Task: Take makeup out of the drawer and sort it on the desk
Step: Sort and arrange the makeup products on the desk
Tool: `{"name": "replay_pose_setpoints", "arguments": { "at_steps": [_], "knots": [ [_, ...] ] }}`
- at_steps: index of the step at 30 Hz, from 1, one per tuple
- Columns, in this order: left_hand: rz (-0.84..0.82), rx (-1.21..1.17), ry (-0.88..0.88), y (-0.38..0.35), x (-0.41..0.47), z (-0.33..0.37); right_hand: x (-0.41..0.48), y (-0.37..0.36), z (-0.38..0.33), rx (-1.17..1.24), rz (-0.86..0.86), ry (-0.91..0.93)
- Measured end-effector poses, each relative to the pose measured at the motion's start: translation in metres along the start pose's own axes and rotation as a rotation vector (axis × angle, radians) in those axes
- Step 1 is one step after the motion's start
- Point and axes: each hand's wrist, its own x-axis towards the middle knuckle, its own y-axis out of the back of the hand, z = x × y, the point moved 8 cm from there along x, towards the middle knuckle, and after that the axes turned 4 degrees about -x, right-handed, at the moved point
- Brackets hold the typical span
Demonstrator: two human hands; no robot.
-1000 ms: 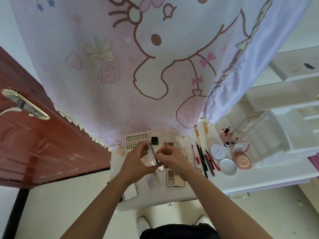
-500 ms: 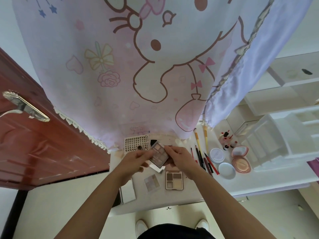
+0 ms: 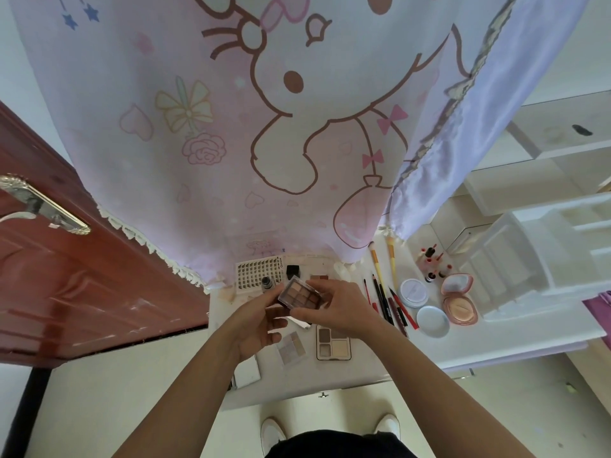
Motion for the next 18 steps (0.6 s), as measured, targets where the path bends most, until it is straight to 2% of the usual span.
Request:
{"name": "replay_pose_setpoints", "arguments": {
  "at_steps": [4,8,10,13,18],
  "knots": [
    [-0.156,-0.018,0.036,-0.009,-0.005,-0.003,-0.002,-0.008,-0.005,-0.066,0.021,0.06],
    [-0.237,-0.119,0.067,-0.014,-0.007,-0.006,-0.003,-0.013,-0.006,0.022,0.022,0.07],
    [-0.231,-0.202,0.071,-0.012,-0.005,-0.01,-0.004,-0.013,-0.012,0.001,0.022,0.105],
    [-0.189,-0.306,0.071,-0.005,-0.001,-0.017,-0.005,-0.015,-0.024,-0.169,0.0,0.193],
    [-0.112,-0.332,0.033,-0.003,0.0,-0.02,-0.009,-0.015,-0.041,-0.308,-0.044,0.286]
  ]
}}
